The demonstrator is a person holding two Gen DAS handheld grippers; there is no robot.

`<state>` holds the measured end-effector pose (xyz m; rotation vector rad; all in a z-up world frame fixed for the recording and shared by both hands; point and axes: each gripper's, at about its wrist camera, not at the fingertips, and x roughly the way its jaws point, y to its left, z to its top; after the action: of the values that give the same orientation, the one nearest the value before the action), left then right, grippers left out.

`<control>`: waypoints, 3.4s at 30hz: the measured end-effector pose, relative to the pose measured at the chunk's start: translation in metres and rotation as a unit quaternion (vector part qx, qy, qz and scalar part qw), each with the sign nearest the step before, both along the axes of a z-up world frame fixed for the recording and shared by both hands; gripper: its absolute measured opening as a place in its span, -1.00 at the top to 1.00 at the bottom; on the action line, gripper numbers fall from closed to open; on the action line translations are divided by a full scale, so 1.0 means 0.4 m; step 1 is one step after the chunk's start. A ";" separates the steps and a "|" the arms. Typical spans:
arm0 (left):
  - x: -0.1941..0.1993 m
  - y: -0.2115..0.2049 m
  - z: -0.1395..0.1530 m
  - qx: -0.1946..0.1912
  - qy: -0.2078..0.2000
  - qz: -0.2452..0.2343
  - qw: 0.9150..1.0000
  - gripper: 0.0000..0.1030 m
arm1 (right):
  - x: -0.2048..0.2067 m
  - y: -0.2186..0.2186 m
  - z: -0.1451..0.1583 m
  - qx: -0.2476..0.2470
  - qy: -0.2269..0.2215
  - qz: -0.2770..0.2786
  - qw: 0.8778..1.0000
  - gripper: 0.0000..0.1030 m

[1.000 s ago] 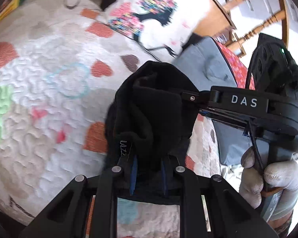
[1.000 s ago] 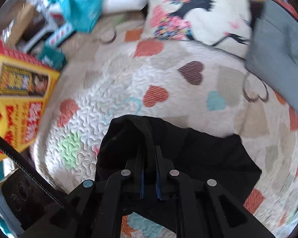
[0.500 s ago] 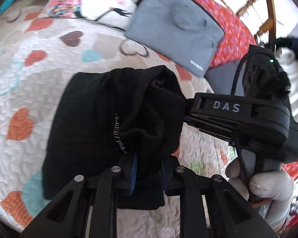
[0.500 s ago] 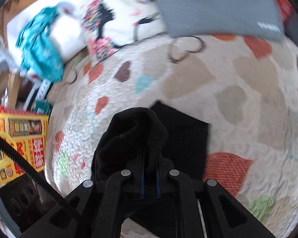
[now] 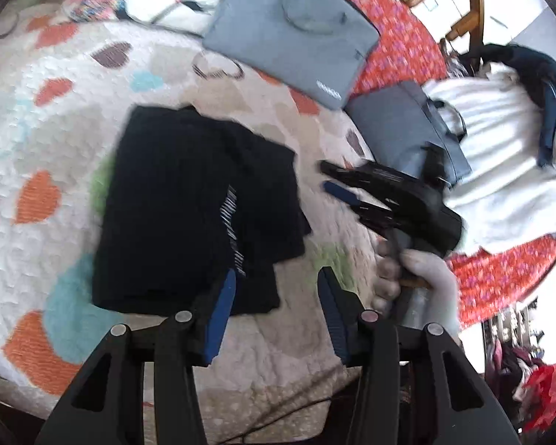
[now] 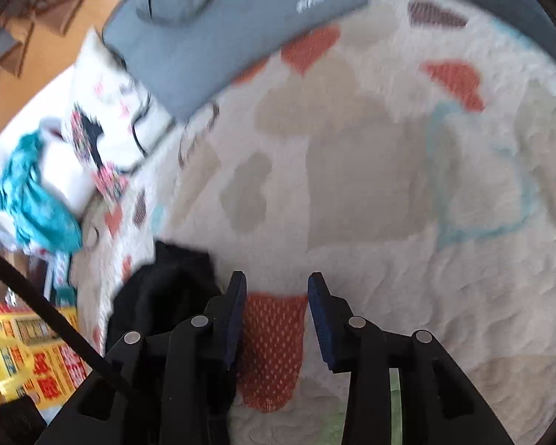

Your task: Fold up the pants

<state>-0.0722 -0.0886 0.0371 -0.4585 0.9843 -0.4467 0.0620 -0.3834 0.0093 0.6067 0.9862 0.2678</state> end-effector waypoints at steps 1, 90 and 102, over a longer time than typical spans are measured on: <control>0.011 0.012 0.001 0.003 -0.003 0.011 1.000 0.13 | -0.008 0.003 0.029 0.011 -0.023 0.005 1.000 0.24; -0.092 0.045 0.048 0.310 -0.120 0.071 0.941 -0.29 | -0.207 0.124 0.018 -0.023 -0.058 0.049 0.997 0.23; -0.087 0.047 0.037 0.315 -0.116 0.072 0.939 -0.29 | -0.200 0.113 0.009 -0.020 -0.053 0.041 0.998 0.19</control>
<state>-0.1071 -0.0698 0.0518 0.1042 0.8023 -0.0351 -0.0181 -0.3382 0.0129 0.5114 0.9130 0.3489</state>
